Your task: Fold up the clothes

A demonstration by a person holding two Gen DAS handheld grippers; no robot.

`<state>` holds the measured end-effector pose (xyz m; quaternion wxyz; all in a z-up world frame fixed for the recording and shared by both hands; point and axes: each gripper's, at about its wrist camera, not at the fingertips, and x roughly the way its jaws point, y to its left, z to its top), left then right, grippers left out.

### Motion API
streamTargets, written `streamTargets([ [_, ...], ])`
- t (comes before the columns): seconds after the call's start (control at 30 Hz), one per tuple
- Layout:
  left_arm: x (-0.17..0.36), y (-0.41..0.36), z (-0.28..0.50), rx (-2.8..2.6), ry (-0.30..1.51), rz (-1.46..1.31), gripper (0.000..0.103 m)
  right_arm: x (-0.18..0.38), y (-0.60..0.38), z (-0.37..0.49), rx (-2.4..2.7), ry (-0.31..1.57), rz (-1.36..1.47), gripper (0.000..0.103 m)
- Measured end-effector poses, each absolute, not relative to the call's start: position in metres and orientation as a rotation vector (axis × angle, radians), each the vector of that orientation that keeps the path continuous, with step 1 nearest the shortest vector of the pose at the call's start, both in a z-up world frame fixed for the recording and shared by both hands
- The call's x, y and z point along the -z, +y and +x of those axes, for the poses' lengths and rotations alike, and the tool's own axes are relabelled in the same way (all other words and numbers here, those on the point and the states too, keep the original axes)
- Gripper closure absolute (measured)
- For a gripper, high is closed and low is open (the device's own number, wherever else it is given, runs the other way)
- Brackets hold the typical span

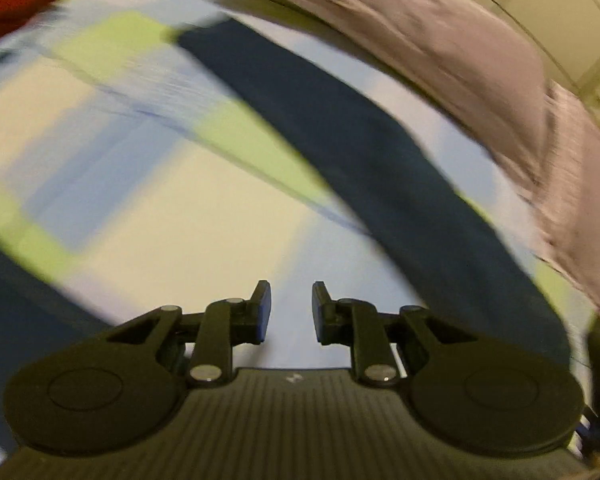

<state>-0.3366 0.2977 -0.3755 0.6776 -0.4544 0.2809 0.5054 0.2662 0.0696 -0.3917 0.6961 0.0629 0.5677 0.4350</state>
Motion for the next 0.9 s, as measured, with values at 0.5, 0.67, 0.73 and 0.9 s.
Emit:
streamTargets([
  [0.5,0.394,0.312,-0.261,-1.082,0.685,-1.068,0.086,0.428,0.164,0.317,-1.178,1.249,0.162,0.103],
  [0.67,0.405,0.316,-0.246,-1.081,0.721,-1.047,0.086,0.451,0.172,0.323,-1.082,1.236,0.106,0.103],
  [0.73,0.407,0.316,-0.241,-1.073,0.728,-1.040,0.086,0.451,0.171,0.321,-1.093,1.232,0.103,0.102],
  [0.9,0.408,0.311,-0.231,-1.044,0.732,-1.022,0.086,0.413,0.142,0.308,-0.971,1.110,-0.033,0.056],
])
